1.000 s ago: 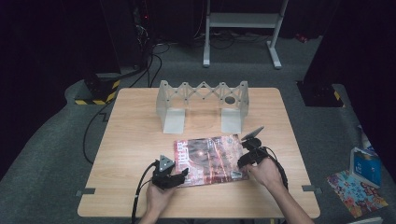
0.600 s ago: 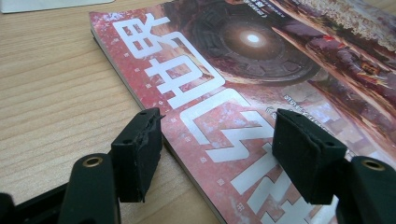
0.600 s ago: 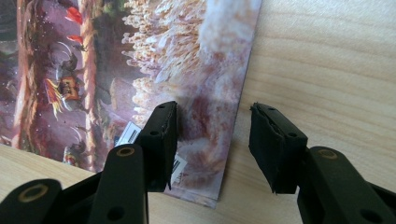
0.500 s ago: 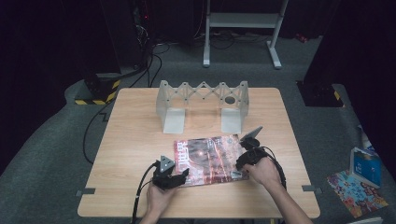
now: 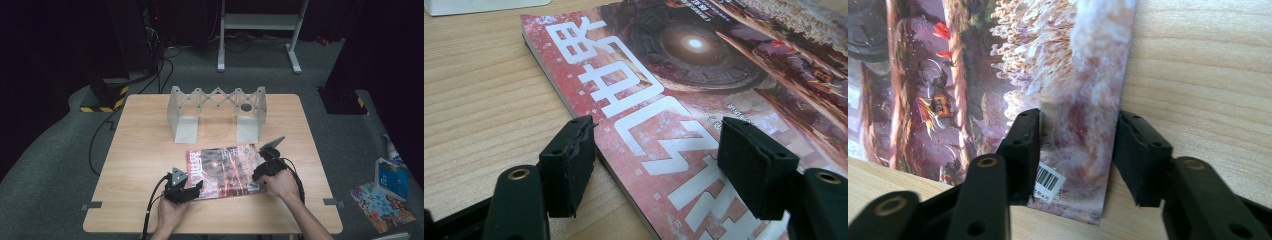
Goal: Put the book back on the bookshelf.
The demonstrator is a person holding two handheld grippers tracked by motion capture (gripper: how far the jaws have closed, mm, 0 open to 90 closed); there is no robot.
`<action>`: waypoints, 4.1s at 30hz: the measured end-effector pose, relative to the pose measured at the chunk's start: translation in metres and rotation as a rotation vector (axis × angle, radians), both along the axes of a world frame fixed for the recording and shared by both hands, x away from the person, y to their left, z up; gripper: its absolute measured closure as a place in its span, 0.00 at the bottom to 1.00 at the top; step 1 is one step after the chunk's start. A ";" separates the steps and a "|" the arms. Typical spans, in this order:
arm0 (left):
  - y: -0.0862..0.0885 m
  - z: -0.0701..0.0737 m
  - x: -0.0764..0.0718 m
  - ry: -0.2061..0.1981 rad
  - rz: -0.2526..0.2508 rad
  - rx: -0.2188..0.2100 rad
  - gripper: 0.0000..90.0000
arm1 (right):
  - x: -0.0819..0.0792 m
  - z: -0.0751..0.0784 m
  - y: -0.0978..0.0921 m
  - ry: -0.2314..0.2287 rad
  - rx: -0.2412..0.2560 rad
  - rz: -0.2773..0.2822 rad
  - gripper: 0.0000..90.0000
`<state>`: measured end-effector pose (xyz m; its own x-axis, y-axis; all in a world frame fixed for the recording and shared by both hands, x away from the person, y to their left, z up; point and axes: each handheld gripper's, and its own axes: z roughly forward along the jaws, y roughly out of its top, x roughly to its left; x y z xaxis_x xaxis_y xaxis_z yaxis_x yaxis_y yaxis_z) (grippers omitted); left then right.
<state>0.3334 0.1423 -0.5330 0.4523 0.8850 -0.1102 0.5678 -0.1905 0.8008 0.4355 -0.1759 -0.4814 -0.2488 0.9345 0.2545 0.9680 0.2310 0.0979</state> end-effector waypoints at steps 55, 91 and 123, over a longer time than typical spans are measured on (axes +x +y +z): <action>-0.001 -0.001 0.000 -0.015 0.020 0.011 0.34 | 0.003 0.004 -0.021 -0.077 0.158 0.044 0.76; 0.000 -0.001 0.001 -0.015 0.021 0.015 0.34 | 0.006 -0.009 -0.025 -0.144 0.264 0.110 0.67; 0.000 -0.001 0.002 -0.012 0.008 0.013 0.35 | 0.007 -0.010 -0.005 -0.119 0.277 0.214 0.76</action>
